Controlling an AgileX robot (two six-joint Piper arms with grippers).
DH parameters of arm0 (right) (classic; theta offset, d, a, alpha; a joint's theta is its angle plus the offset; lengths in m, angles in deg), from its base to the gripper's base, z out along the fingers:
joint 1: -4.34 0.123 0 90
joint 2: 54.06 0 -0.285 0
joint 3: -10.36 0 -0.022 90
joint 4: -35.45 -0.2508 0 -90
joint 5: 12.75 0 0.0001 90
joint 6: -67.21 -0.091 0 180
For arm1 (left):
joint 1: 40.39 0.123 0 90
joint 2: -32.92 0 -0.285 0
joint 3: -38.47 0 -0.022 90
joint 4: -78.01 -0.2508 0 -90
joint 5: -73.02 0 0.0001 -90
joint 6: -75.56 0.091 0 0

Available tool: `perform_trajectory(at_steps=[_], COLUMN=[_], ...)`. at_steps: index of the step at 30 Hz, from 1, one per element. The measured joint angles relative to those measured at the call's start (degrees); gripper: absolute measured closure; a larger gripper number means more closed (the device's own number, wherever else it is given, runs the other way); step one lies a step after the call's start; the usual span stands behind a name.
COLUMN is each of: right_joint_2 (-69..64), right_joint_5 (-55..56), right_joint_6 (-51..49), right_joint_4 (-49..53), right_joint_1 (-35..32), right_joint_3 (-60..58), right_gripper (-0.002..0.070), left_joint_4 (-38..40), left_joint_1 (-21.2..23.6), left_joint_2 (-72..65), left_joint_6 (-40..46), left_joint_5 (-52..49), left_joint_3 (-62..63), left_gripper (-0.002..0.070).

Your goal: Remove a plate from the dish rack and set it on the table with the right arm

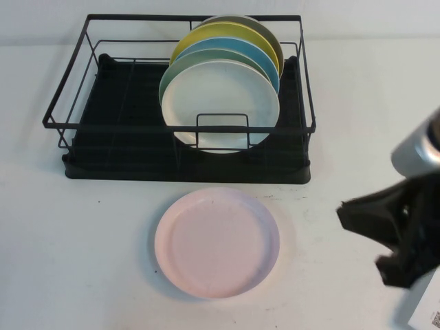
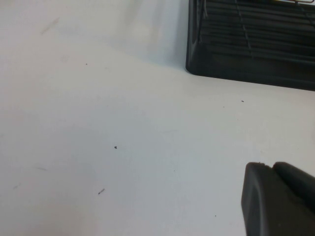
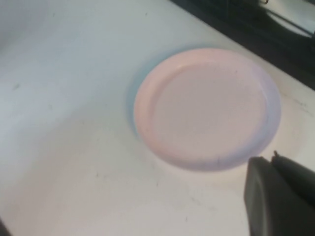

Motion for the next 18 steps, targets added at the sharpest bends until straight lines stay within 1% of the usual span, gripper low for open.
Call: perform_trajectory(at_steps=[6,9,14,18], right_joint_2=[3.2,3.2,3.2,3.7], right_joint_5=[-7.5,-9.4,-9.2,-3.9], right_joint_6=[0.0,0.0,0.0,0.0], right_joint_4=[5.5,6.4,7.1,8.5], right_joint_1=[0.0,0.0,0.0,-0.2], right_joint_3=[0.0,-0.1,-1.9,-6.6], right_gripper=[0.0694,0.0694,0.0694,0.0694], left_joint_4=[0.0,0.0,0.0,0.0], left_joint_1=[0.0,0.0,0.0,0.0], left_joint_2=[0.0,0.0,0.0,0.0], left_joint_6=[0.0,0.0,0.0,0.0], left_joint_5=[0.0,0.0,0.0,0.0], left_joint_3=[0.0,0.0,0.0,0.0], left_gripper=[0.0679,0.0679,0.0679,0.0679])
